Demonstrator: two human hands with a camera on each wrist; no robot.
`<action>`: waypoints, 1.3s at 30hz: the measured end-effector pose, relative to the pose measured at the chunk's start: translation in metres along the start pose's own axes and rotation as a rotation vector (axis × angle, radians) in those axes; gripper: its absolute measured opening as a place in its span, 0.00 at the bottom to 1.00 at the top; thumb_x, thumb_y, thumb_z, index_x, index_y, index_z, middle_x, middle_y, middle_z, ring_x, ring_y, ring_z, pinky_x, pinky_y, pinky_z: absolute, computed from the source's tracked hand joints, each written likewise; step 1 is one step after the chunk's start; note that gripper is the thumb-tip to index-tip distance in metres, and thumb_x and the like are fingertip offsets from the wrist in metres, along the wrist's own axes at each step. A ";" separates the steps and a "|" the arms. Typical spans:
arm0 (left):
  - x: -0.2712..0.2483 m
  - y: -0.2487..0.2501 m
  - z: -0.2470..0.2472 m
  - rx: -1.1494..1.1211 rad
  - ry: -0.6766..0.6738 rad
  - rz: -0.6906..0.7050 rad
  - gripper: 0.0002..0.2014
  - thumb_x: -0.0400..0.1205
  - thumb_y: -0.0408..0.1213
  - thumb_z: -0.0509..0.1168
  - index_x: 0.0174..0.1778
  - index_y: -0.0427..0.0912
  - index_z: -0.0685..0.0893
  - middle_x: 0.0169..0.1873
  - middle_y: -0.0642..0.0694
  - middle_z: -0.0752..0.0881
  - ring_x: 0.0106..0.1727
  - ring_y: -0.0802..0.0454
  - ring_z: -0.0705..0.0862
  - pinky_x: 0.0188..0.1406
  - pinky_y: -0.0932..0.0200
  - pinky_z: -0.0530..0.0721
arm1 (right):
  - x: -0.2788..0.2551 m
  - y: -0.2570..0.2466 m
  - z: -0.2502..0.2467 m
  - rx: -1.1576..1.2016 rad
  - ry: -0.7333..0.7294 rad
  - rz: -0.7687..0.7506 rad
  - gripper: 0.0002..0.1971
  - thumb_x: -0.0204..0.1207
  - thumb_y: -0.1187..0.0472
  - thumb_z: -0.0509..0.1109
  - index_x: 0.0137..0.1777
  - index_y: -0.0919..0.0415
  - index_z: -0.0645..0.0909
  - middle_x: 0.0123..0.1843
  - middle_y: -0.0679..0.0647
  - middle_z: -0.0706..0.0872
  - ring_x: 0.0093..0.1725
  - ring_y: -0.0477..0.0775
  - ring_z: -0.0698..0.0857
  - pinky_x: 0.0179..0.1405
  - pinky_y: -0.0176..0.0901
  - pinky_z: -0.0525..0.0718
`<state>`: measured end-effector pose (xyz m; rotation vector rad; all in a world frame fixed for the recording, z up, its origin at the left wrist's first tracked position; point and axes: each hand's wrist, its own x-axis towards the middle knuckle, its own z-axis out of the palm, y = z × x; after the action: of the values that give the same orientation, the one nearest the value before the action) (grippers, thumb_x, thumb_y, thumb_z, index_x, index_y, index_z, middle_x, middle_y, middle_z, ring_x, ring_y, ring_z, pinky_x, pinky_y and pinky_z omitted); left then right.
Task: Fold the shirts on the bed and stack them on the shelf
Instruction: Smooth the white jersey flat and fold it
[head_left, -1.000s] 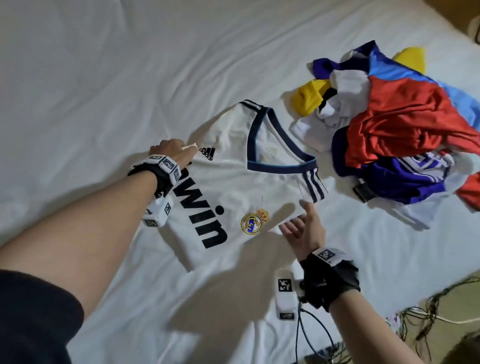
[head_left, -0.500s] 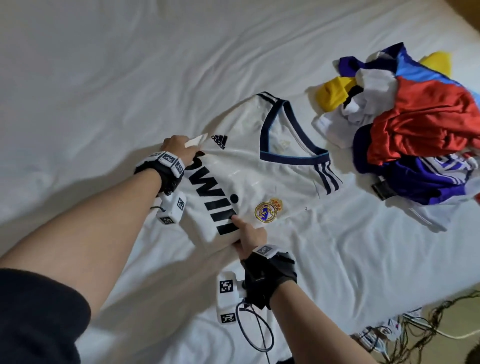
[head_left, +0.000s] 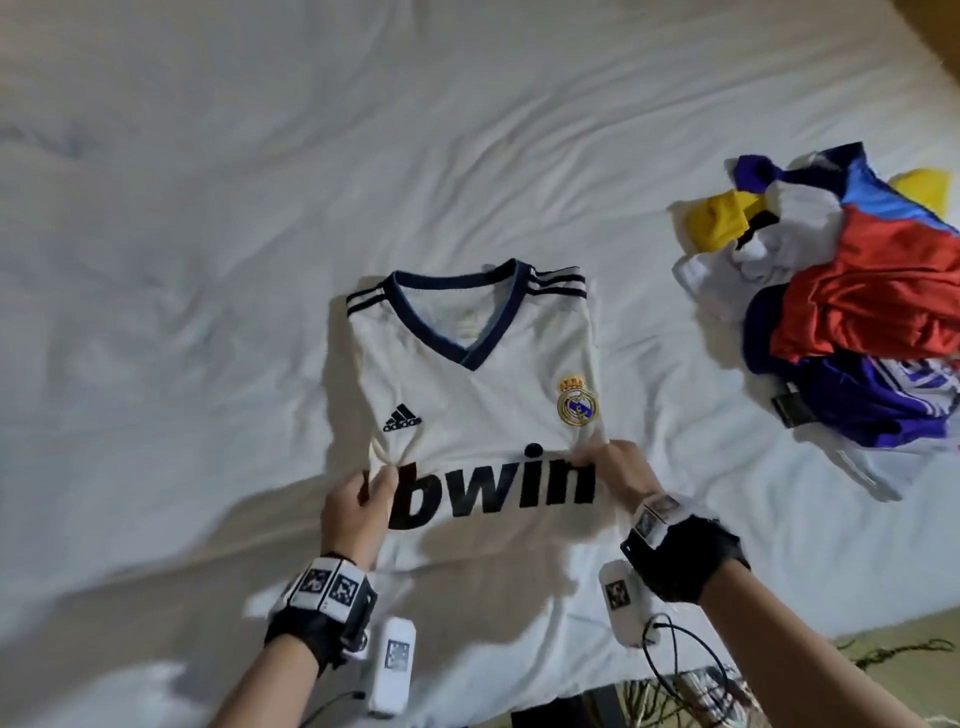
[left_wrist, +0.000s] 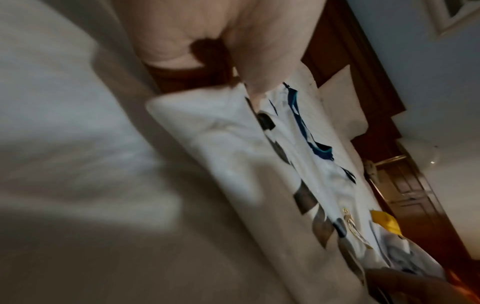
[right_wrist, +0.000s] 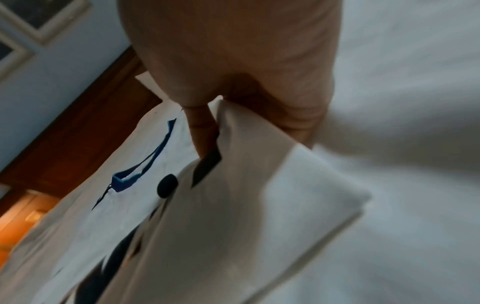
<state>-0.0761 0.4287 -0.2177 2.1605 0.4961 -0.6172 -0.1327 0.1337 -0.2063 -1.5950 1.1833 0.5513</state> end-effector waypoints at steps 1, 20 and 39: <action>-0.007 -0.002 0.001 0.016 -0.012 -0.004 0.19 0.83 0.49 0.66 0.34 0.37 0.84 0.29 0.43 0.84 0.35 0.45 0.80 0.34 0.56 0.74 | -0.002 0.007 -0.005 -0.041 0.006 -0.018 0.13 0.58 0.52 0.70 0.35 0.61 0.88 0.40 0.59 0.91 0.46 0.63 0.88 0.49 0.53 0.86; 0.117 0.121 0.003 -0.287 0.286 0.174 0.10 0.79 0.43 0.72 0.49 0.40 0.90 0.41 0.43 0.87 0.43 0.48 0.82 0.46 0.61 0.77 | 0.091 -0.114 -0.021 -0.194 0.482 -0.381 0.15 0.76 0.49 0.71 0.53 0.59 0.89 0.55 0.66 0.87 0.58 0.66 0.84 0.60 0.49 0.80; 0.102 0.097 -0.004 -0.190 0.294 0.091 0.22 0.78 0.58 0.69 0.43 0.39 0.86 0.38 0.45 0.87 0.42 0.47 0.84 0.49 0.56 0.81 | 0.065 -0.064 -0.028 -0.104 0.277 -0.278 0.26 0.81 0.38 0.60 0.42 0.64 0.81 0.43 0.61 0.86 0.45 0.62 0.84 0.49 0.50 0.82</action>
<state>0.0591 0.3888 -0.2162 2.0860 0.5840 -0.1931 -0.0548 0.0803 -0.2191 -1.9331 1.1196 0.2187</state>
